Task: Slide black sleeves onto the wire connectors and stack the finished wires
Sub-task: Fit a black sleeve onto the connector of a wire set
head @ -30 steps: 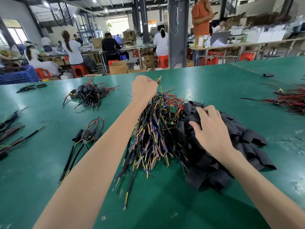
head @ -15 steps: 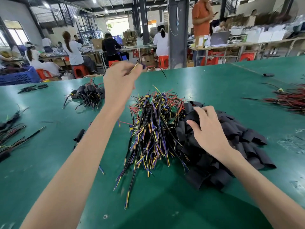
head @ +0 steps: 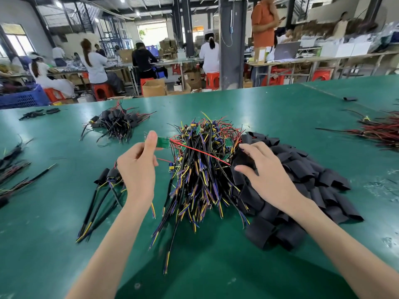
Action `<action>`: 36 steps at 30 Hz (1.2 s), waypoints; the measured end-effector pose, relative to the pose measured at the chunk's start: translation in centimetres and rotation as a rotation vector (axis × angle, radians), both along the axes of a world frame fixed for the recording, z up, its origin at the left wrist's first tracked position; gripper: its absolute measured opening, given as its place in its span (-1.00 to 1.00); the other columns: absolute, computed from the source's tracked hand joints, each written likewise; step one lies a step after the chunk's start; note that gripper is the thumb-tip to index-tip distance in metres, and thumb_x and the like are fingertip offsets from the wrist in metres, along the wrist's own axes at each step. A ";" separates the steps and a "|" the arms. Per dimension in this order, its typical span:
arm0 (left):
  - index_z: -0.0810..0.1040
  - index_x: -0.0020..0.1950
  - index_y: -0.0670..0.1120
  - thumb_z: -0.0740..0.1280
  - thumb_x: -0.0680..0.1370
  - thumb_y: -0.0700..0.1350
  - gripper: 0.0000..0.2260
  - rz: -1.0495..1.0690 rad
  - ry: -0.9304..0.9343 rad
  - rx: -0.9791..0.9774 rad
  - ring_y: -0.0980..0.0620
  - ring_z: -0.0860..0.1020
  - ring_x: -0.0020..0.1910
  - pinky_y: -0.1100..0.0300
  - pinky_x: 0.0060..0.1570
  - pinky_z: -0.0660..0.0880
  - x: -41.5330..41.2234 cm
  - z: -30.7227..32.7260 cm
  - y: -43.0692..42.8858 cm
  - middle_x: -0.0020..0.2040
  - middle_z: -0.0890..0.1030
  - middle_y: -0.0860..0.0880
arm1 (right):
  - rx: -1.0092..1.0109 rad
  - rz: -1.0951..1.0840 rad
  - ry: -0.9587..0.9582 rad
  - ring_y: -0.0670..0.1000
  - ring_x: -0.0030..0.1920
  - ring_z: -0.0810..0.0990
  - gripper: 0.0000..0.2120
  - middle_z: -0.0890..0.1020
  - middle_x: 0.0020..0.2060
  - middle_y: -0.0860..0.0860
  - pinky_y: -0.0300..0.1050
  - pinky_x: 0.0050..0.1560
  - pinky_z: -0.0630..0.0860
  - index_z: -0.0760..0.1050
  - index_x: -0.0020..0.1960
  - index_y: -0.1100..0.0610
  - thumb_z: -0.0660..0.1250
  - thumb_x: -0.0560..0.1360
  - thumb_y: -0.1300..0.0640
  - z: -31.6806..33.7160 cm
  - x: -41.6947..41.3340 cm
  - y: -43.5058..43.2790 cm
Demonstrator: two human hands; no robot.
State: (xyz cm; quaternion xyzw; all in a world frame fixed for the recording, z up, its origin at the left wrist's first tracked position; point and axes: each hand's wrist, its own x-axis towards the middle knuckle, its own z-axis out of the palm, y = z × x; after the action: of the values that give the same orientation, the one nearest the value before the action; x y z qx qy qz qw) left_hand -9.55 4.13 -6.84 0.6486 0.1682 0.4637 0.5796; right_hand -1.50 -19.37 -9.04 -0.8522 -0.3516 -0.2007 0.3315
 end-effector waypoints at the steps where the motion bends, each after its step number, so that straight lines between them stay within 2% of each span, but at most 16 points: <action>1: 0.45 -0.56 0.05 0.33 0.50 0.17 -0.55 0.010 -0.010 0.019 0.11 0.19 -0.54 0.19 -0.45 0.13 0.0 -0.2 -0.1 -0.61 0.33 0.09 | 0.007 0.017 -0.004 0.07 0.11 0.47 -0.57 0.48 0.07 0.07 -0.22 0.15 0.29 0.42 0.29 0.23 0.40 0.47 0.15 0.0 -0.1 0.1; 5: 0.44 -0.57 0.05 0.32 0.50 0.18 -0.55 0.048 -0.019 0.067 0.17 0.19 -0.56 0.21 -0.46 0.15 0.2 -0.6 -0.4 -0.62 0.32 0.10 | 0.016 0.068 -0.028 -0.06 0.03 0.48 -0.51 0.51 0.02 0.00 -0.15 0.14 0.39 0.43 0.29 0.15 0.47 0.41 0.10 0.0 -0.4 0.2; 8: 0.46 -0.57 0.06 0.33 0.50 0.17 -0.55 0.073 -0.038 0.052 0.18 0.19 -0.58 0.33 -0.53 0.14 0.2 -0.7 -0.3 -0.63 0.32 0.11 | 0.028 0.079 -0.016 -0.03 -0.01 0.50 -0.49 0.52 -0.01 -0.03 -0.07 0.10 0.46 0.43 0.29 0.11 0.49 0.39 0.09 0.0 -0.4 0.2; 14: 0.48 -0.57 0.08 0.33 0.51 0.14 -0.56 0.105 -0.043 0.039 0.18 0.21 -0.58 0.38 -0.54 0.14 0.3 -0.9 -0.2 -0.63 0.34 0.10 | 0.111 0.133 0.023 -0.02 -0.05 0.52 -0.45 0.53 -0.03 -0.06 -0.03 0.02 0.52 0.42 0.29 0.07 0.52 0.36 0.12 -0.1 -0.8 0.4; 19: 0.51 -0.54 0.10 0.33 0.52 0.15 -0.58 0.087 -0.007 0.049 0.19 0.25 -0.56 0.25 -0.43 0.20 0.2 -0.9 -0.5 -0.62 0.37 0.10 | 0.162 0.130 0.037 -0.04 0.01 0.50 -0.46 0.52 -0.02 -0.09 0.01 0.12 0.50 0.41 0.29 0.05 0.51 0.37 0.12 0.0 -0.9 0.6; 25: 0.56 -0.44 0.03 0.33 0.52 0.16 -0.63 0.076 -0.004 0.040 0.18 0.25 -0.56 0.19 -0.40 0.20 -0.1 -0.9 -0.9 -0.61 0.37 0.10 | 0.305 0.109 0.065 -0.15 -0.03 0.50 -0.48 0.54 -0.03 -0.10 0.00 0.16 0.50 0.42 0.27 0.07 0.50 0.37 0.17 0.2 -1.0 0.7; 29: 0.56 -0.45 -0.01 0.33 0.51 0.17 -0.61 0.080 0.000 0.042 0.17 0.26 -0.56 0.16 -0.38 0.21 -0.1 -0.9 -0.8 -0.62 0.37 0.10 | 0.355 0.115 0.086 -0.11 0.02 0.53 -0.48 0.56 -0.01 -0.07 -0.01 0.18 0.49 0.41 0.28 0.06 0.50 0.37 0.18 0.2 -1.0 0.7; 32: 0.51 -0.52 0.03 0.34 0.51 0.16 -0.58 0.071 0.000 0.055 0.19 0.26 -0.56 0.16 -0.35 0.23 -0.2 -0.9 -0.8 -0.62 0.37 0.10 | 0.352 0.124 0.053 -0.12 0.02 0.52 -0.47 0.55 -0.01 -0.08 -0.01 0.18 0.50 0.40 0.29 0.07 0.50 0.38 0.19 0.3 -1.1 0.7; 36: 0.46 -0.56 0.07 0.33 0.52 0.14 -0.56 0.043 0.008 0.112 0.18 0.24 -0.56 0.19 -0.38 0.20 -0.3 -0.8 -1.2 -0.62 0.34 0.09 | 0.227 0.087 -0.052 0.02 0.06 0.54 -0.47 0.56 0.02 -0.03 0.02 0.15 0.48 0.39 0.30 0.09 0.49 0.39 0.19 0.2 -1.1 0.4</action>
State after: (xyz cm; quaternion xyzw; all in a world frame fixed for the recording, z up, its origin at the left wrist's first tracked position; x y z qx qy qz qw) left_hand -9.88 2.93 -7.64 0.6782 0.1580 0.4822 0.5316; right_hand -2.56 -18.94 -8.88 -0.7876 -0.3718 -0.2467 0.4250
